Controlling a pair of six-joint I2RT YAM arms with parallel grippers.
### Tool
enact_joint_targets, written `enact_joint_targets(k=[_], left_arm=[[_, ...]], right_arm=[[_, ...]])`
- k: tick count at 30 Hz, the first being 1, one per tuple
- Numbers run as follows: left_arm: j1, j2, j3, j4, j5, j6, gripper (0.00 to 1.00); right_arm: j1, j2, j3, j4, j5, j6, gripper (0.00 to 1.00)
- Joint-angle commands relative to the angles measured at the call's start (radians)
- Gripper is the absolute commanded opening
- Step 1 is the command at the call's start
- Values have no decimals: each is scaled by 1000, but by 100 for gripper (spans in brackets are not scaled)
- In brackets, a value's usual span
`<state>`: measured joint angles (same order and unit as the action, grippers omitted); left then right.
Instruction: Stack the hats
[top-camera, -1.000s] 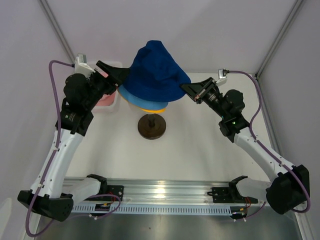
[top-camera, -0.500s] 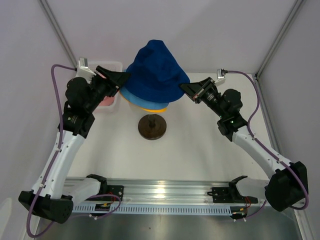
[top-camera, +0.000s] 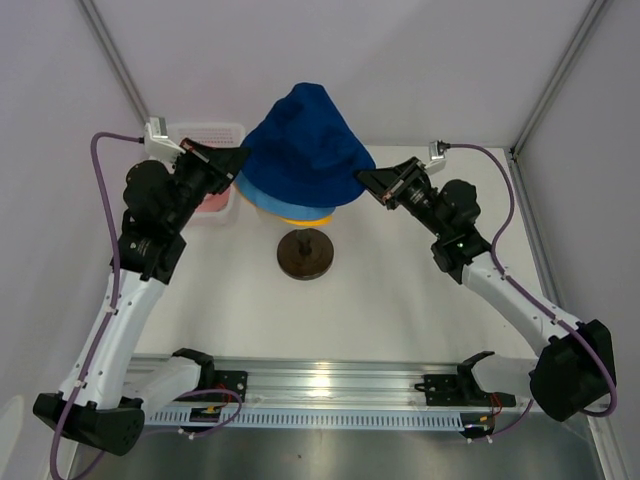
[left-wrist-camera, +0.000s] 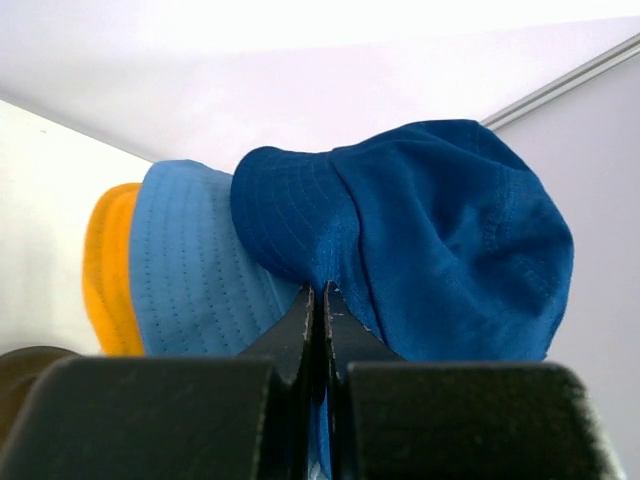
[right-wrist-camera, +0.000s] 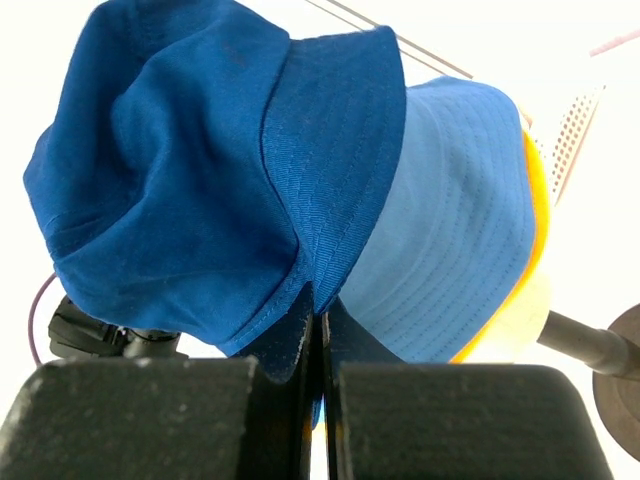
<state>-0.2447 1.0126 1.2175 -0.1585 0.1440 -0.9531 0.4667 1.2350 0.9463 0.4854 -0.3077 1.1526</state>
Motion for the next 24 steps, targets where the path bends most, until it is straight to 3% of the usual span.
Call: enact_joint_targets(k=[1, 11, 14, 15, 19, 24], left_arm=[[4, -45, 45, -48, -107, 125, 1], [2, -74, -41, -124, -63, 177, 1], [2, -74, -16, -157, -32, 203, 1], [2, -74, -6, -164, -15, 206, 1], [2, -72, 10, -185, -3, 232, 1], [2, -55, 30, -188, 2, 241, 1]], right_arm=[[4, 26, -27, -28, 30, -1, 0], [10, 101, -130, 125, -39, 88, 0], [6, 72, -123, 145, -18, 52, 28], [0, 61, -121, 157, -2, 45, 43], [-45, 0, -115, 203, 18, 61, 56], [-74, -31, -86, 177, 137, 62, 60]])
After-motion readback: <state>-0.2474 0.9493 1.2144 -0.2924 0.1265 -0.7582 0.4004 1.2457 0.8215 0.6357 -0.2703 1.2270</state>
